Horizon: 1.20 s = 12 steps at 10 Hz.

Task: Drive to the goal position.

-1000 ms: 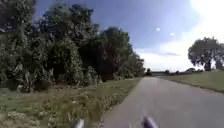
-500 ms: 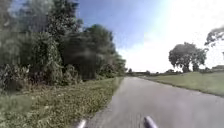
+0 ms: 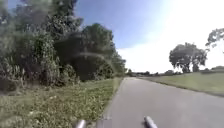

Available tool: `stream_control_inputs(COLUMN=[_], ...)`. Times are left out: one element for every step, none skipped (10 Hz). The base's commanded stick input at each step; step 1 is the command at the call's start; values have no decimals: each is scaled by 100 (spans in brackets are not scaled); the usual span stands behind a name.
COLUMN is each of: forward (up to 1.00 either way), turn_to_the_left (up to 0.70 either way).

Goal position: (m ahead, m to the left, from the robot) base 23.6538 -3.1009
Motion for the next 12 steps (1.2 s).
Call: stream_control_inputs(forward=[70, 70, 70, 70, 70, 70, 70, 70, 70, 70, 70, 70], turn_to_the_left=[0, -35, -35, -35, -35, -35, -22, 0, 0, 0, 0, 0])
